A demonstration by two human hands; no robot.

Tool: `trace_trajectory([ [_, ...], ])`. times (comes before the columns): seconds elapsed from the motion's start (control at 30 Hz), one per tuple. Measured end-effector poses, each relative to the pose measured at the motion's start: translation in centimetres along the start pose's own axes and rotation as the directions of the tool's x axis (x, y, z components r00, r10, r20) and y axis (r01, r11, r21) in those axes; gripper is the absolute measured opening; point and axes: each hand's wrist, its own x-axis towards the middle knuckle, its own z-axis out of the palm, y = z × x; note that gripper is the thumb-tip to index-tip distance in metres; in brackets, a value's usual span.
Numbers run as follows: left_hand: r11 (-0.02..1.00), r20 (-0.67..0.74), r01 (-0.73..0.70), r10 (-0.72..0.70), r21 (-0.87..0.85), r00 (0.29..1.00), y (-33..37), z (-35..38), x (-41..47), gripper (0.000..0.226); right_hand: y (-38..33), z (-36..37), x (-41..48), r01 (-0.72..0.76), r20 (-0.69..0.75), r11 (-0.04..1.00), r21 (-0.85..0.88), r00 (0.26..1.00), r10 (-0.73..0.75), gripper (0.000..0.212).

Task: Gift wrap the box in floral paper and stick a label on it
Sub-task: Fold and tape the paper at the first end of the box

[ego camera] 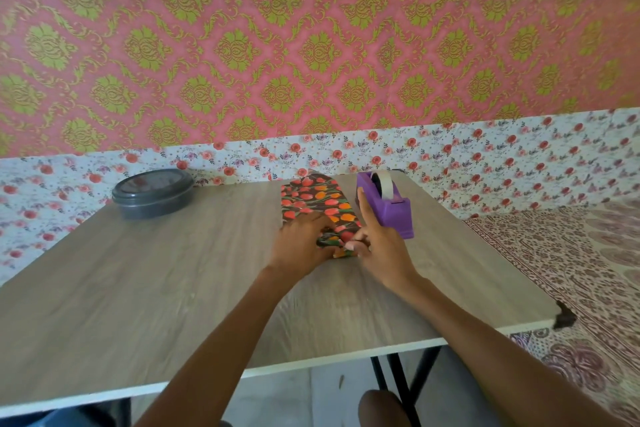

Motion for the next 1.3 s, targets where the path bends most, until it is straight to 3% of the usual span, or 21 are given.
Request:
trace_trajectory([
  [0.23, 0.999, 0.003, 0.035, -0.035, 0.000, 0.999, 0.1, -0.6, 0.8, 0.033, 0.0, 1.2, -0.1, -0.133, 0.006, 0.990, 0.056, 0.991, 0.132, 0.101],
  [0.5, 0.999, 0.070, 0.030, -0.032, 0.019, 0.997, -0.5, -1.0, 1.4, 0.038, -0.2, 1.9, 0.5, -0.213, -0.084, 0.977, 0.017, 0.973, 0.214, 0.104],
  [0.8, 1.000, 0.165, -0.010, 0.014, -0.022, 0.986, -1.1, -1.1, 2.0, 0.040, -0.2, 1.2, 0.6, -0.333, -0.101, 0.895, -0.298, 0.943, 0.317, 0.096],
  [0.97, 0.999, 0.080, 0.010, -0.014, 0.051, 0.997, 0.0, -0.8, 2.1, 0.038, 0.6, 2.0, 0.8, -0.261, -0.045, 0.907, -0.332, 0.964, 0.261, 0.052],
  [1.3, 0.997, 0.067, -0.006, 0.001, 0.073, 0.998, 0.4, -0.5, 2.3, 0.030, 0.8, 1.2, 0.7, -0.290, 0.012, 0.932, -0.215, 0.954, 0.300, 0.060],
])
